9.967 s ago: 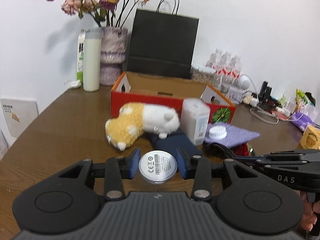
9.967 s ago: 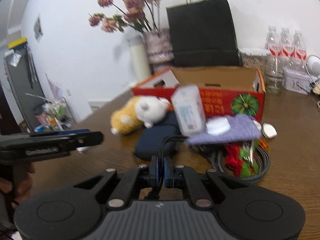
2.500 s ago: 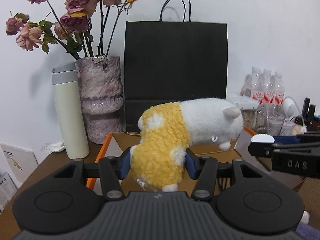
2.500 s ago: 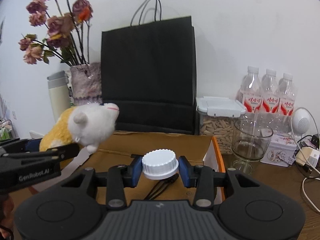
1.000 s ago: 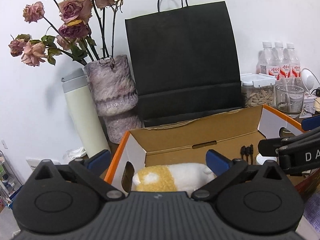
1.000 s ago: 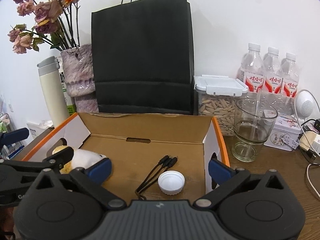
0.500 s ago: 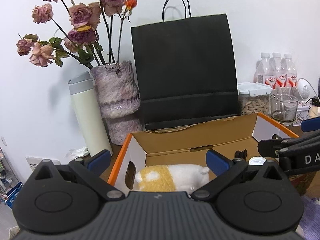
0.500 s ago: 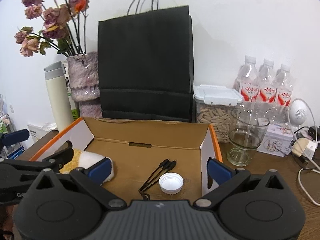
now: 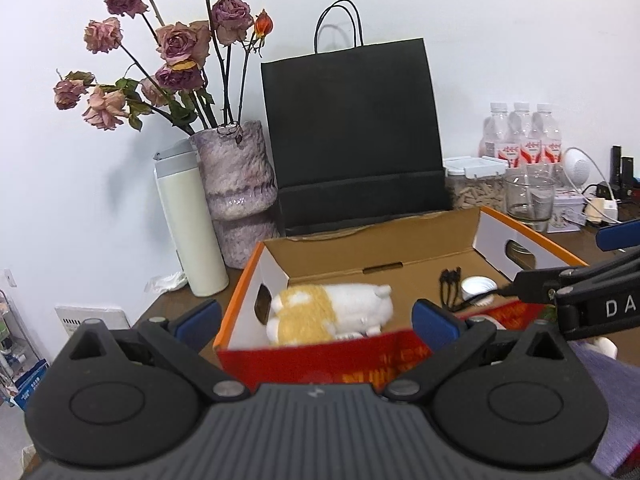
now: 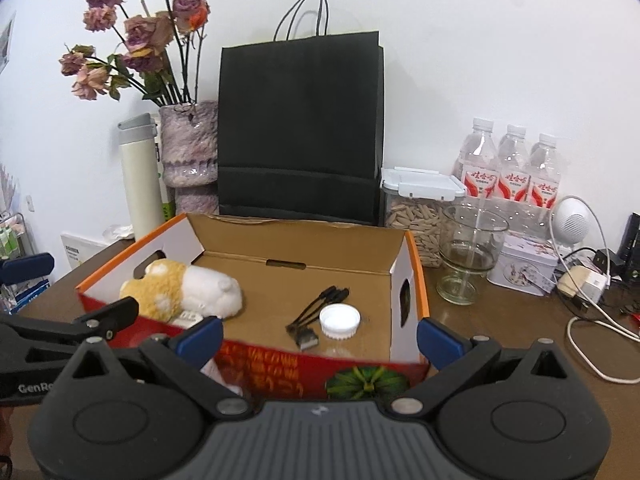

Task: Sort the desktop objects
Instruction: 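Move both grippers back toward the remaining items on the table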

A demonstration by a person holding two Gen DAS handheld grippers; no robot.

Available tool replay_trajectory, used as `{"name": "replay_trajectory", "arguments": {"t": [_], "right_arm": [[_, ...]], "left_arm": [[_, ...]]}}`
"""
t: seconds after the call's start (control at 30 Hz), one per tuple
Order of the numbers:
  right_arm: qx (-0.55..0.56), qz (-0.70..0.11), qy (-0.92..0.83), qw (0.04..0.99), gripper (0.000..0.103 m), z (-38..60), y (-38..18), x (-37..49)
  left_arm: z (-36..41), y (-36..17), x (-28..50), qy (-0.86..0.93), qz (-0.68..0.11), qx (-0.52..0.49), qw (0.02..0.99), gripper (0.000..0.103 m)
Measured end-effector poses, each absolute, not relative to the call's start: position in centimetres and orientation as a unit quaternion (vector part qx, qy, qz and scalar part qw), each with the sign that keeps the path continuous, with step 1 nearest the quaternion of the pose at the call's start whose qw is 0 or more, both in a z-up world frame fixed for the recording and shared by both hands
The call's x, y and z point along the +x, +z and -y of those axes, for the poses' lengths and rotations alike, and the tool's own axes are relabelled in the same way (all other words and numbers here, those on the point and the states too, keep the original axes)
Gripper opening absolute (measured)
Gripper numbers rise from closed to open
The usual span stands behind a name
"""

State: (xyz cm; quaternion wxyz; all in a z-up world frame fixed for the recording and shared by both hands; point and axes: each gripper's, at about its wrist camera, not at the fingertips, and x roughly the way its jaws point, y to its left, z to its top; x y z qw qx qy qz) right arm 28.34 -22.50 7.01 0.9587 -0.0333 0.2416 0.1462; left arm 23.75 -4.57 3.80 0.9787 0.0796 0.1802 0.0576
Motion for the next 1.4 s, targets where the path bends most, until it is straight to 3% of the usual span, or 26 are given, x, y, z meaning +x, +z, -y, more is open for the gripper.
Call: {"name": "replay_trajectory", "arguments": {"t": [0.63, 1.4], "right_arm": [[-0.042, -0.227, 0.150, 0.961, 0.103, 23.8, 5.1, 19.6], [-0.035, -0.266, 0.137, 0.954, 0.103, 26.1, 1.7, 16.2]], "left_arm": [[5.3, 1.5, 15.9, 0.039, -0.197, 0.081, 0.976, 0.103], [4.7, -1.1, 14.1, 0.017, -0.254, 0.057, 0.965, 0.103]]}}
